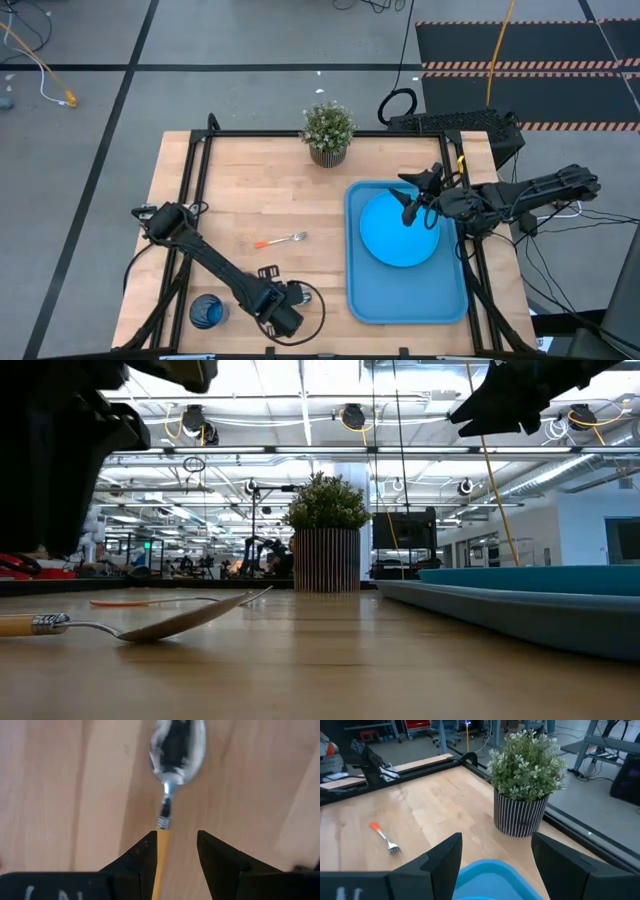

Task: Pick and place plate/cup/fork/spoon on tray
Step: Put the orange spoon on the bottom of the blue plate on the blue tray

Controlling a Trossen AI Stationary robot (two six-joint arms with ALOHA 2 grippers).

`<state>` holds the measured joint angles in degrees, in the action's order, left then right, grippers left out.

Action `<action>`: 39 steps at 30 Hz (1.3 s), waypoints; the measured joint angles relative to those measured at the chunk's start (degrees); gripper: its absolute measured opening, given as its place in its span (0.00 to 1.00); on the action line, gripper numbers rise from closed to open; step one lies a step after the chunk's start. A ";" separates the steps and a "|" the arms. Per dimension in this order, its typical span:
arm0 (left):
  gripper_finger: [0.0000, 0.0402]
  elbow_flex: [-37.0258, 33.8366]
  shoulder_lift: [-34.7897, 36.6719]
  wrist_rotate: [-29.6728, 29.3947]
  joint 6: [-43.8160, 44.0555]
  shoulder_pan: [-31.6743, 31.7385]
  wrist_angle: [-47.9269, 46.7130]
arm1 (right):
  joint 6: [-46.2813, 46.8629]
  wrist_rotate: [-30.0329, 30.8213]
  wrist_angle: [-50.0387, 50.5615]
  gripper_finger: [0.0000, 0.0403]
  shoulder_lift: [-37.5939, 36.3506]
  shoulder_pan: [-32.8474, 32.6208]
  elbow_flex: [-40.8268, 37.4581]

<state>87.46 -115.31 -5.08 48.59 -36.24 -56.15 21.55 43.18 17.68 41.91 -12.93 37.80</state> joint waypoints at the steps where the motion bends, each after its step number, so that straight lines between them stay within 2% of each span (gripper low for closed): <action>1: 0.36 -0.08 -0.03 0.00 0.00 -0.22 0.24 | 0.29 0.00 0.33 0.57 -0.02 -0.25 0.00; 13: 0.36 -8.56 -0.31 0.09 0.66 0.38 3.67 | 0.30 0.24 0.55 0.57 0.00 -0.85 -0.04; 21: 0.35 -9.31 -0.23 -0.08 -0.53 0.60 6.07 | 0.93 0.24 0.59 0.57 -0.02 -0.85 -0.04; 24: 0.29 -9.31 -0.23 0.33 -0.62 0.97 6.48 | 0.93 0.22 0.61 0.57 0.00 -0.85 -0.07; 28: 0.11 -9.31 -0.17 1.64 -1.11 1.67 6.96 | 0.93 0.22 0.62 0.57 0.00 -0.85 -0.07; 39: 0.10 -7.68 -0.42 3.21 -3.39 4.50 10.33 | 0.73 0.04 0.63 0.57 -0.03 -1.05 -0.07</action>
<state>79.78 -115.72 -1.87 45.21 -31.74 -45.82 22.28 43.22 18.30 41.88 -13.98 37.74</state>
